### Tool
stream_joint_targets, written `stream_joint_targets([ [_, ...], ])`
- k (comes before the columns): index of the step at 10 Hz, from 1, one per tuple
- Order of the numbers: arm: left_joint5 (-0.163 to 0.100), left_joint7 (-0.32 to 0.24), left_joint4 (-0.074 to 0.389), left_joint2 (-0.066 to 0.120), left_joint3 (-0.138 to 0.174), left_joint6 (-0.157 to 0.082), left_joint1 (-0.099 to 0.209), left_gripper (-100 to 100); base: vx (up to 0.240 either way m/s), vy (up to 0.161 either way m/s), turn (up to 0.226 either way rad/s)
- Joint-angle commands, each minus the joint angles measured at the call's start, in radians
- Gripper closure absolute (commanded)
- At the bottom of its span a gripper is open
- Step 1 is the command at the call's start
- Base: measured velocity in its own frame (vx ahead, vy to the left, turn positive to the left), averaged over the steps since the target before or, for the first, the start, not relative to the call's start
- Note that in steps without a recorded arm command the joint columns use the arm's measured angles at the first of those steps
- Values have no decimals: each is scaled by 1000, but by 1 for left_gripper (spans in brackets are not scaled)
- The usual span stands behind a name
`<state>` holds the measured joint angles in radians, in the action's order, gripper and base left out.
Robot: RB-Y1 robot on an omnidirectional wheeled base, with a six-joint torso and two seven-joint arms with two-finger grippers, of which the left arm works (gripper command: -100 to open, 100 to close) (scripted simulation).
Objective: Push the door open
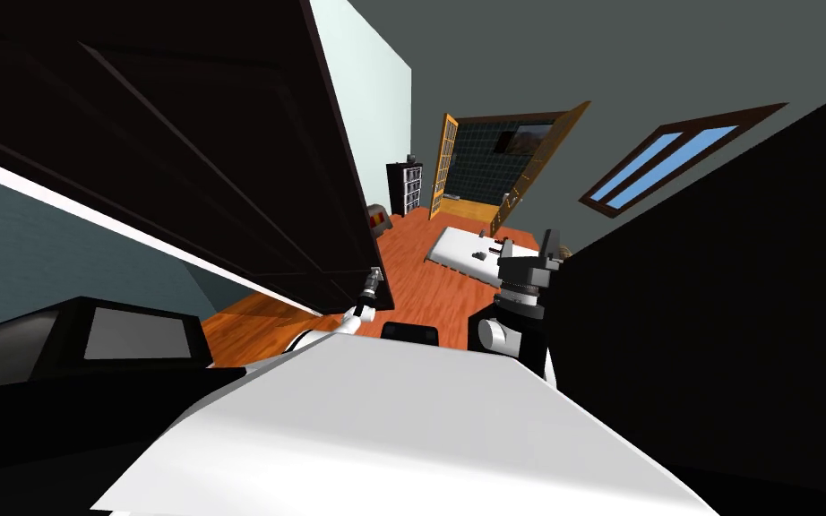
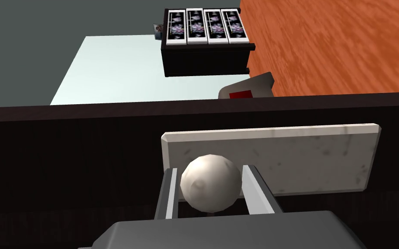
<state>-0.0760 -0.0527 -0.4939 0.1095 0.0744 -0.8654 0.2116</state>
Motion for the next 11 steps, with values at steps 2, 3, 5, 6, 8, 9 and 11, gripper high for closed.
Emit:
stream_joint_targets([
  [2, -22, 9, -22, 19, 37, 15, -13, 100, 174, -65, 48],
  [3, -29, 14, -21, 23, 49, 16, -14, 100, 220, -81, 100],
  [5, -37, 18, -2, 26, 62, 17, -14, 100, 171, -68, 56],
  [6, -37, 18, 15, 26, 62, 17, -14, 100, 52, -3, -5],
  [8, -37, 18, -20, 26, 62, 17, -14, 100, -13, 12, -14],
  [9, -37, 18, -20, 26, 62, 17, -14, 100, -26, 3, -4],
  [11, -52, 26, -1, 32, 87, 18, -16, 100, 152, -55, 69],
])
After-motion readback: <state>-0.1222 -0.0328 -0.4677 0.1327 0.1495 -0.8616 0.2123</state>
